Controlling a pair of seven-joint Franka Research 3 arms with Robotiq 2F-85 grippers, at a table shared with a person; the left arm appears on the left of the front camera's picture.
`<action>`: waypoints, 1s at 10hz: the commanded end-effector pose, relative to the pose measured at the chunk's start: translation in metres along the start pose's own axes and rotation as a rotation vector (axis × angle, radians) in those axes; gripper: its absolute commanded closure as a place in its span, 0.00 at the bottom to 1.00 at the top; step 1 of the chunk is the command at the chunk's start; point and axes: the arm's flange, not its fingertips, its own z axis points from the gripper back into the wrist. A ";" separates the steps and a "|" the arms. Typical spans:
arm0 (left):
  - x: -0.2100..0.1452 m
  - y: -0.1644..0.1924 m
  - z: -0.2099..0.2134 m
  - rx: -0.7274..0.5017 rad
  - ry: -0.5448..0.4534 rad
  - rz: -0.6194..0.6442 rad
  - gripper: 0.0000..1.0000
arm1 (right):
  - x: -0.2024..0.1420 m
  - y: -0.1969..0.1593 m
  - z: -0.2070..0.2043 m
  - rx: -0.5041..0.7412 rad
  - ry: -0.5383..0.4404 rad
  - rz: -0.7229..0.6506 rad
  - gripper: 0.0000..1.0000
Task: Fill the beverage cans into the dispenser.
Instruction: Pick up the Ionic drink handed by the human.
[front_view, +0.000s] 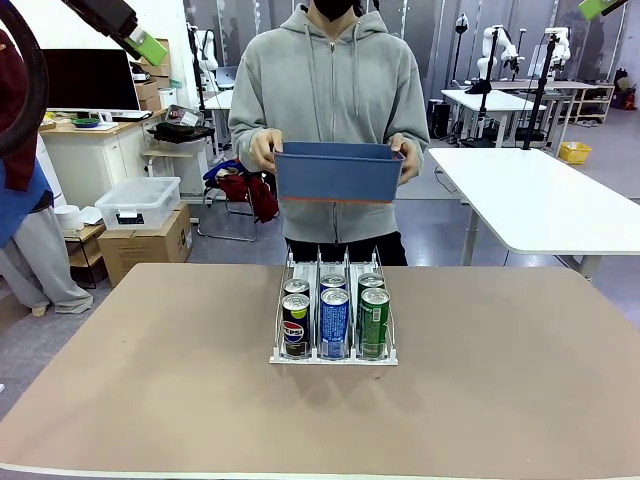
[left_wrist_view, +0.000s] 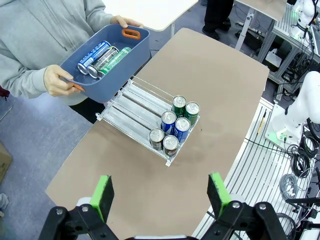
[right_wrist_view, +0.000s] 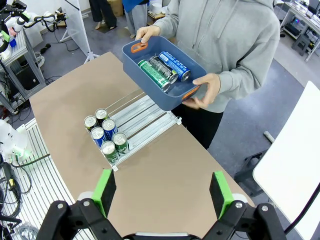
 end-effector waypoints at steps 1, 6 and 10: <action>0.000 0.000 -0.001 -0.004 0.004 0.000 0.00 | -0.001 0.001 0.000 0.003 0.000 0.000 0.00; 0.000 0.000 -0.001 -0.004 0.004 0.000 0.00 | -0.001 0.001 0.000 0.003 0.000 0.000 0.00; 0.000 0.000 -0.001 -0.004 0.004 0.000 0.00 | -0.001 0.001 0.000 0.003 0.000 0.000 0.00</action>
